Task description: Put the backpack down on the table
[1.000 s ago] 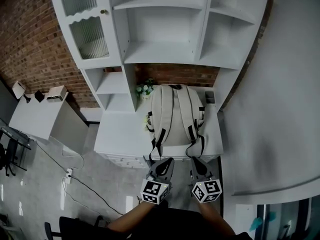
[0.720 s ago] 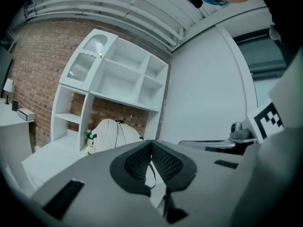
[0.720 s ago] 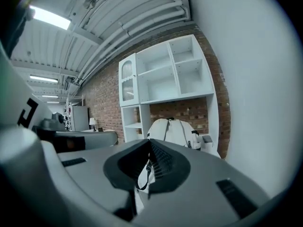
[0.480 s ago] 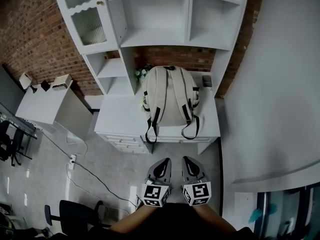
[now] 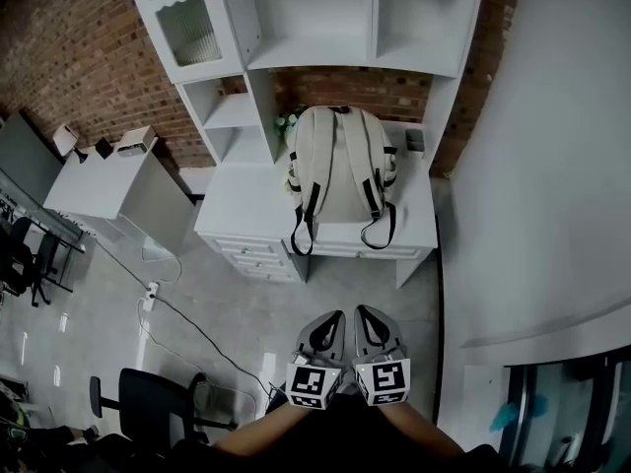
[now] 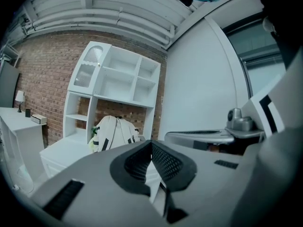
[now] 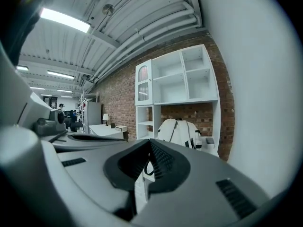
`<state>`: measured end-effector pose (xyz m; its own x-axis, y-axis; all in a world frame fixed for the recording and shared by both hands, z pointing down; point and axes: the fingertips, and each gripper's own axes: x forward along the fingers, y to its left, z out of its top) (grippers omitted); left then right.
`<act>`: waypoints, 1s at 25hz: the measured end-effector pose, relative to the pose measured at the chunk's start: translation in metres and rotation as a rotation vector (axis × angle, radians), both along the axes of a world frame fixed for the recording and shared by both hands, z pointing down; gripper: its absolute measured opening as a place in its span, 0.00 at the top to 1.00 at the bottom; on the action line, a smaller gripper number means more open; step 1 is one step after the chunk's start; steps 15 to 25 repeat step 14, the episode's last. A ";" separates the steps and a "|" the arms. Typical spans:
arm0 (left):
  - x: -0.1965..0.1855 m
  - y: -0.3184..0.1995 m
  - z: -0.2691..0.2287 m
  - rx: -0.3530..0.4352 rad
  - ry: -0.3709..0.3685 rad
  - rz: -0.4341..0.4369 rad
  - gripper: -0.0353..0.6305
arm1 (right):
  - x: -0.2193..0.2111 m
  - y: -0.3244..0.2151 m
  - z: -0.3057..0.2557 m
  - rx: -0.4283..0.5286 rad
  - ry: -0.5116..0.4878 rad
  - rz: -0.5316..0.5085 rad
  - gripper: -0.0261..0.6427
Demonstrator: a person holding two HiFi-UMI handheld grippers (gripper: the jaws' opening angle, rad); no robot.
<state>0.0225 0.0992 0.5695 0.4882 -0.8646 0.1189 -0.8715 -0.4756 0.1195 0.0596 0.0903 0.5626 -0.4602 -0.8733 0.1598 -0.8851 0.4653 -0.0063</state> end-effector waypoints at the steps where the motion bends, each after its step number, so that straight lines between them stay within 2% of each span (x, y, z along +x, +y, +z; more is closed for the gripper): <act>1: 0.001 0.003 -0.001 0.003 -0.001 -0.002 0.92 | 0.001 0.003 -0.001 0.000 -0.002 0.001 0.93; 7: 0.007 0.006 -0.004 0.027 -0.004 -0.004 0.92 | 0.010 0.006 -0.007 0.011 0.002 0.010 0.93; 25: 0.016 -0.005 -0.007 0.029 0.004 0.002 0.92 | 0.018 -0.004 -0.011 0.027 0.010 0.008 0.94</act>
